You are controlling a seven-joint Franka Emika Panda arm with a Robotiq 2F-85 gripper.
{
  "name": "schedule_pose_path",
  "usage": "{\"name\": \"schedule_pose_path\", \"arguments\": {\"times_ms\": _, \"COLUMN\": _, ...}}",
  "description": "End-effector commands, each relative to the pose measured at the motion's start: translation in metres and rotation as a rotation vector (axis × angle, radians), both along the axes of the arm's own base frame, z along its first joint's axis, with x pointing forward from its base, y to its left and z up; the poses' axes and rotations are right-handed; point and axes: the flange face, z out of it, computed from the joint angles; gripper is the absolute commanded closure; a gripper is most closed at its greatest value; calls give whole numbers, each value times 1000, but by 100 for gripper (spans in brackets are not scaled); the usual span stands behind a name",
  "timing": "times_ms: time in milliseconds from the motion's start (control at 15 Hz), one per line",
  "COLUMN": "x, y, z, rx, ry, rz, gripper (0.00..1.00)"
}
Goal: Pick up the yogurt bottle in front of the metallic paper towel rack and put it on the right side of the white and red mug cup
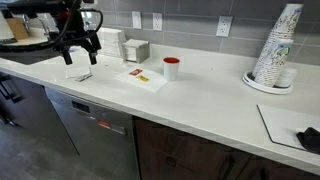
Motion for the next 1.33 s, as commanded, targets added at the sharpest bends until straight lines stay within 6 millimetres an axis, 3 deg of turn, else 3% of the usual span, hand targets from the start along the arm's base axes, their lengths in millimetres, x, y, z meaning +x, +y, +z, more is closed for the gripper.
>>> {"name": "schedule_pose_path", "arguments": {"times_ms": 0, "x": 0, "y": 0, "z": 0, "rx": 0, "ry": 1, "rz": 0, "gripper": 0}}
{"name": "schedule_pose_path", "arguments": {"times_ms": 467, "x": 0, "y": 0, "z": 0, "rx": 0, "ry": 1, "rz": 0, "gripper": 0}}
{"name": "schedule_pose_path", "arguments": {"times_ms": 867, "x": 57, "y": 33, "z": 17, "rx": 99, "ry": -23, "rz": 118, "gripper": 0}}
{"name": "schedule_pose_path", "arguments": {"times_ms": 1067, "x": 82, "y": 64, "z": 22, "rx": 44, "ry": -37, "rz": 87, "gripper": 0}}
{"name": "schedule_pose_path", "arguments": {"times_ms": 1267, "x": 107, "y": 109, "z": 20, "rx": -37, "ry": -68, "rz": 56, "gripper": 0}}
